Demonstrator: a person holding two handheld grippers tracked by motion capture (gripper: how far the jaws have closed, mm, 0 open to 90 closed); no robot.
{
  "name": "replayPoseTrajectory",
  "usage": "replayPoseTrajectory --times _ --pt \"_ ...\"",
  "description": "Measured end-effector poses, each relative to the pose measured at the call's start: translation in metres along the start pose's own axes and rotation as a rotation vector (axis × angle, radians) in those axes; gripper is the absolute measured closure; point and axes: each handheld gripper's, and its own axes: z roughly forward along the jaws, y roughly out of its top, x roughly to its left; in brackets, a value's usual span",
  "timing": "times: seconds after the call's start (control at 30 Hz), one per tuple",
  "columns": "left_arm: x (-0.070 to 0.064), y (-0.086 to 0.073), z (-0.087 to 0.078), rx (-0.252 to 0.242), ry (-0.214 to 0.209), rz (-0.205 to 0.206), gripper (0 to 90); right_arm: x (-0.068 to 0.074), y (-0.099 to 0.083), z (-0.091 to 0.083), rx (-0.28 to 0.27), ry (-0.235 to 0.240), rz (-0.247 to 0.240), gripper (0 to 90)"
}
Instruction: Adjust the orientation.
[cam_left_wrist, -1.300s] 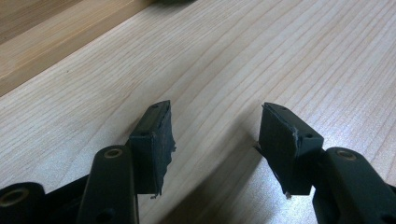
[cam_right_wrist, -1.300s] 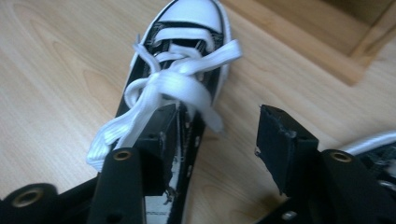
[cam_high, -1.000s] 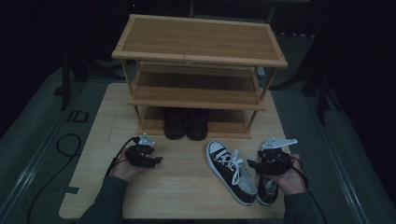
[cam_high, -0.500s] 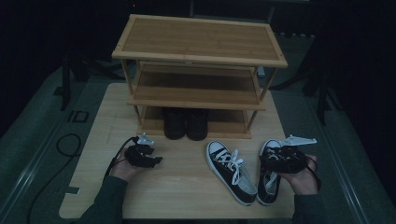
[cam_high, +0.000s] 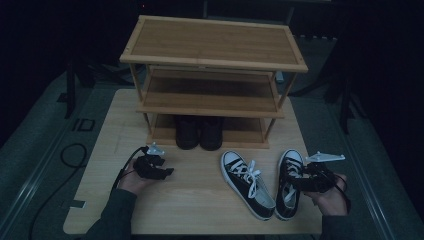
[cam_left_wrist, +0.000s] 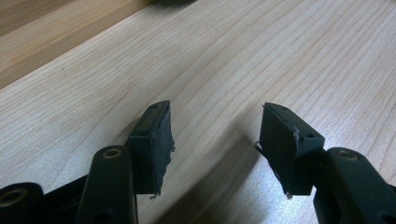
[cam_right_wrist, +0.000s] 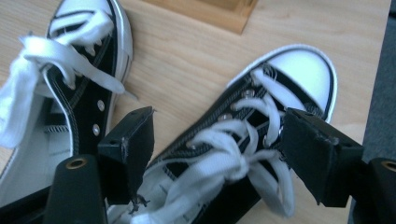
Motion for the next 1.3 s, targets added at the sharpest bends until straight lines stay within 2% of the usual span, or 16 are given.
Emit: replayPoseTrajectory --times 0.1,0.33,0.5,0.67,0.83,0.87,1.03,1.07,1.27,1.3 --pt "0.0 0.0 0.0 0.0 0.0 0.0 44.6 -0.003 -0.007 0.002 0.014 0.001 0.024 24.8" --pt "0.0 0.0 0.0 -0.003 -0.004 -0.005 44.6 -0.008 -0.018 0.002 0.03 0.036 0.062 25.5" --pt "0.001 0.0 0.0 -0.003 -0.006 -0.003 44.6 -0.009 -0.023 0.002 0.045 0.031 0.067 26.1" --pt "0.001 0.0 0.0 -0.003 -0.005 -0.003 44.6 -0.008 -0.024 0.001 0.06 0.025 0.056 29.9" --pt "0.001 0.0 0.0 -0.003 -0.006 -0.002 44.6 -0.008 -0.027 0.0 0.071 0.026 0.043 30.0" --pt "0.001 0.0 0.0 -0.003 -0.005 -0.002 44.6 -0.008 -0.029 0.001 0.088 0.004 0.039 32.1" --pt "0.001 0.0 0.0 -0.003 -0.006 -0.002 44.6 -0.008 -0.028 0.006 0.108 -0.011 0.046 33.8" --pt "0.001 0.0 0.0 -0.002 -0.004 -0.002 44.6 -0.004 -0.025 0.013 0.144 -0.047 0.049 37.2" --pt "0.001 0.0 0.0 -0.004 -0.006 -0.003 44.6 -0.003 -0.019 0.029 0.195 -0.107 0.102 55.2" --pt "0.001 0.0 0.0 -0.004 -0.006 -0.003 44.6 -0.003 -0.019 0.029 0.195 -0.107 0.102 55.2"
